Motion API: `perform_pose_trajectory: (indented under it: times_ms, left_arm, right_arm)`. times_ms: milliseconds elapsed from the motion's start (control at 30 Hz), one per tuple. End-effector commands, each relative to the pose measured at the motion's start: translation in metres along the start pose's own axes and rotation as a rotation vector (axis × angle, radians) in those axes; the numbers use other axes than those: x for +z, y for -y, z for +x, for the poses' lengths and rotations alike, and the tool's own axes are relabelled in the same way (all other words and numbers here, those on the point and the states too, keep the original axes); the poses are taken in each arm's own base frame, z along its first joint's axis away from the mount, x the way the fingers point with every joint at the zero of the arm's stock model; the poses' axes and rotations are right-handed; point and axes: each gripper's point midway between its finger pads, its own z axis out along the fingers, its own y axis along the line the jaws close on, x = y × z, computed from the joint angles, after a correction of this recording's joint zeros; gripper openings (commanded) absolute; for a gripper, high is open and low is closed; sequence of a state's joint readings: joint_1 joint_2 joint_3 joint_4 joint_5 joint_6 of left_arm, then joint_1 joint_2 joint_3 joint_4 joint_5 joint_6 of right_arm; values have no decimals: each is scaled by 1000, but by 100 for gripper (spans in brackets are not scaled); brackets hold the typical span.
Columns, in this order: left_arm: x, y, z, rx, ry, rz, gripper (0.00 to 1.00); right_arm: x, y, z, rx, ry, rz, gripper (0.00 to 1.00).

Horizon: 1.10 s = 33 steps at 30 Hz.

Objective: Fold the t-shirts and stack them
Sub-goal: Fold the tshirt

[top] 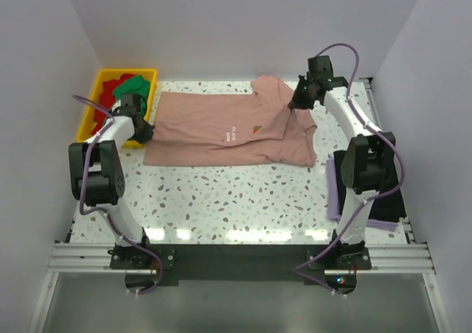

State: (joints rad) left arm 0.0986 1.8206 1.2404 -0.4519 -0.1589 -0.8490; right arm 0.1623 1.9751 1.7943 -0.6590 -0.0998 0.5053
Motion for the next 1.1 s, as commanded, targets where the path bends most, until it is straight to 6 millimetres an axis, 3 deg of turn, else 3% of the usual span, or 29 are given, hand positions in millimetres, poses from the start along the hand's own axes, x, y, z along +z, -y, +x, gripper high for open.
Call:
perform_pose_trajectory:
  times_ms: [0, 500, 800, 1067]
  left_arm:
    - [2, 4, -18, -4, 43, 3, 0]
    - [1, 4, -25, -6, 64, 3, 0]
    - [4, -3, -26, -7, 64, -19, 0]
    - [6, -9, -24, -8, 58, -30, 0]
  right_arm:
    - [-4, -14, -23, -41, 43, -51, 0]
    - [36, -6, -24, -92, 15, -25, 0]
    - [46, -9, -35, -114, 54, -42, 0]
    - [51, 8, -43, -50, 62, -59, 0]
